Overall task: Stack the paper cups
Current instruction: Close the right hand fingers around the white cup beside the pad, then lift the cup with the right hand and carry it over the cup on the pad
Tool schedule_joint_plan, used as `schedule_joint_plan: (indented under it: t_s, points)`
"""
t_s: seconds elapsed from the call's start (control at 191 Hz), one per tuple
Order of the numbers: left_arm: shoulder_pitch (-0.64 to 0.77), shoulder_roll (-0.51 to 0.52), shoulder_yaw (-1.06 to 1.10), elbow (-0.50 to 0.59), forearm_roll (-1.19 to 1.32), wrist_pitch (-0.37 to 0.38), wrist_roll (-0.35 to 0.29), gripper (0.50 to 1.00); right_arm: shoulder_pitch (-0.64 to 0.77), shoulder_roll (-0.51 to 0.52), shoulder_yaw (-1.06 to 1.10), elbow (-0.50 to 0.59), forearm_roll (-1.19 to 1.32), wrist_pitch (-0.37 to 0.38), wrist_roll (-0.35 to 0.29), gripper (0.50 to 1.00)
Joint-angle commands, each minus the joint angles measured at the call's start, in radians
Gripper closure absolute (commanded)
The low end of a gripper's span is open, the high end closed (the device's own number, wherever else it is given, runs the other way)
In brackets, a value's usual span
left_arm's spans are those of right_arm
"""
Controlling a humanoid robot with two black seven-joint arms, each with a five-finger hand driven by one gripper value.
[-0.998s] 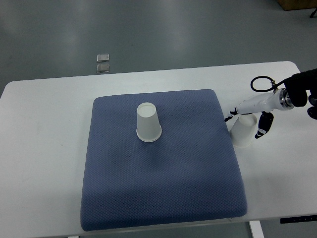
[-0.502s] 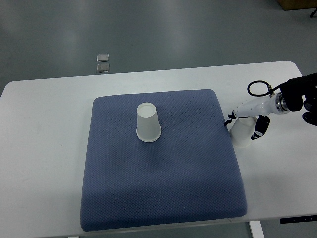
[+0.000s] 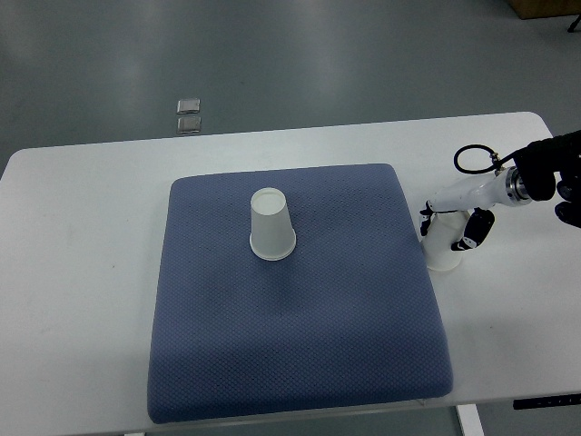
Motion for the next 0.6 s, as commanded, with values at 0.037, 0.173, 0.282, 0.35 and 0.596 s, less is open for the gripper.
schedule_joint_plan:
  t_s: [0.037,0.173,0.282,0.35,0.596]
  points:
    - [0.000,0.000,0.000,0.000,0.000,0.001,0.000,0.500,0.004,0.000,0.006,0.000,0.000,0.001,0.003,0.830]
    - [0.000,0.000,0.000,0.001,0.000,0.001,0.000,0.500,0.035,-0.004,0.006,0.000,0.000,0.006,0.006,0.830]
    - [0.000,0.000,0.000,0.000,0.000,-0.001,0.000,0.500,0.058,-0.014,0.006,0.000,0.000,0.012,0.006,0.830]
    - [0.000,0.000,0.000,0.000,0.000,-0.001,0.000,0.500,0.077,-0.016,0.006,0.000,0.002,0.014,0.006,0.830]
    - [0.000,0.000,0.000,0.000,0.000,-0.001,0.000,0.500,0.121,-0.017,0.006,0.000,0.002,0.015,0.005,0.824]
